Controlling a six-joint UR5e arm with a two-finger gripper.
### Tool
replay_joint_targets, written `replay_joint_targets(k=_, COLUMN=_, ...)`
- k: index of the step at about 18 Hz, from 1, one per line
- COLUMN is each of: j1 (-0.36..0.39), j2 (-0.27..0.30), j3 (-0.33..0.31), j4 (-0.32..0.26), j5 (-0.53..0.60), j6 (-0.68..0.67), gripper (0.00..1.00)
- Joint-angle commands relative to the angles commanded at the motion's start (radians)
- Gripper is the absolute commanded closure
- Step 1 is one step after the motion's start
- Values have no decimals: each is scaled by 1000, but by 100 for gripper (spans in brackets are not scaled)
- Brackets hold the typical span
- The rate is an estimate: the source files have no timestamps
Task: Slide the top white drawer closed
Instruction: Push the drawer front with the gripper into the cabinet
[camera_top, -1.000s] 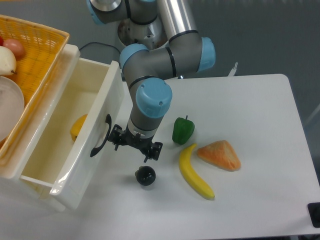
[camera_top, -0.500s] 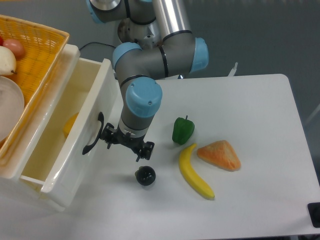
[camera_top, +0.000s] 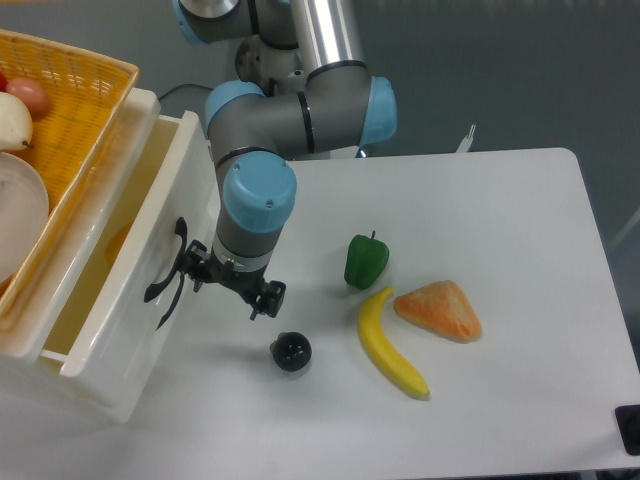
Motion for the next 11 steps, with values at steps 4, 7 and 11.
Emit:
replay_joint_targets(k=4, j1=-6, j2=8, j3=-3, j4=0, j5=-15, j6=-2, gripper=0)
replay_joint_targets(k=7, j1=-17, j2=8, j3=-3, j4=0, j5=-17, j6=-3, gripper=0)
replay_joint_targets(k=11, j1=-18, j2=9, j3=-3, j4=0, j5=-17, j6=-2, gripper=0)
